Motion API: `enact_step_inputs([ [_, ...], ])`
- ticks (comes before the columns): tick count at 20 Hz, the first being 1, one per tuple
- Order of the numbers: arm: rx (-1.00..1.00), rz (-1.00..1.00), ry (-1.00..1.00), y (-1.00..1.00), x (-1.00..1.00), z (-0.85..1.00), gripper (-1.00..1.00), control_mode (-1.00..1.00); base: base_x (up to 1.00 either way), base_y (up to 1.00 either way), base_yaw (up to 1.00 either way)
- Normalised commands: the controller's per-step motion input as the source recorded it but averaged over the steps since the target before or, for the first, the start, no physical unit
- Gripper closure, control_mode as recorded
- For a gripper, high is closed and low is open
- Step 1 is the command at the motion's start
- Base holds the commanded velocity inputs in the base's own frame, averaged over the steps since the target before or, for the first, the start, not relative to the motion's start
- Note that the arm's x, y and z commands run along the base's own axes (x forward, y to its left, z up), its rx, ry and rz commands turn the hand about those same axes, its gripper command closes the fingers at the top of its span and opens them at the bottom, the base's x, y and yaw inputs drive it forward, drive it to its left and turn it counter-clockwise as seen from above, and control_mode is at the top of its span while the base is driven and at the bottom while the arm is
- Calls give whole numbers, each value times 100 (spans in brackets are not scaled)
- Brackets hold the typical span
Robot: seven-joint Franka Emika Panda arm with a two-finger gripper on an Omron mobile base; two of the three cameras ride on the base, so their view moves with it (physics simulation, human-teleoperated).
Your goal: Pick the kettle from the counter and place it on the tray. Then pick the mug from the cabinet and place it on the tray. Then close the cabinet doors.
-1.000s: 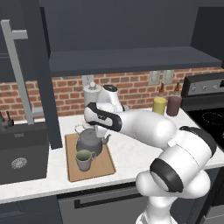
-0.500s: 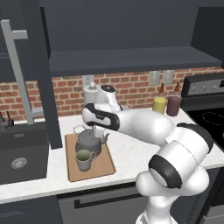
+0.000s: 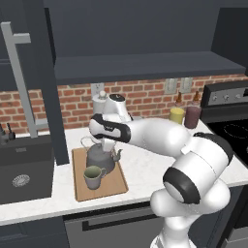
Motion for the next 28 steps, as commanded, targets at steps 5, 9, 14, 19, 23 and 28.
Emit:
enact_step_inputs([
  [5,0,0,0,0,-7,-3,-100,-100,0,0,0],
  [9,0,0,0,0,-16,0,-100,-100,0,0,0],
  [14,0,0,-6,0,-15,16,-100,-100,0,0,0],
  [19,0,0,-16,-1,-10,35,-100,-100,0,0,0],
  [23,0,0,-20,-4,-19,44,-100,-100,0,0,0],
  [28,0,-1,-10,-1,-45,47,-100,-100,0,0,0],
])
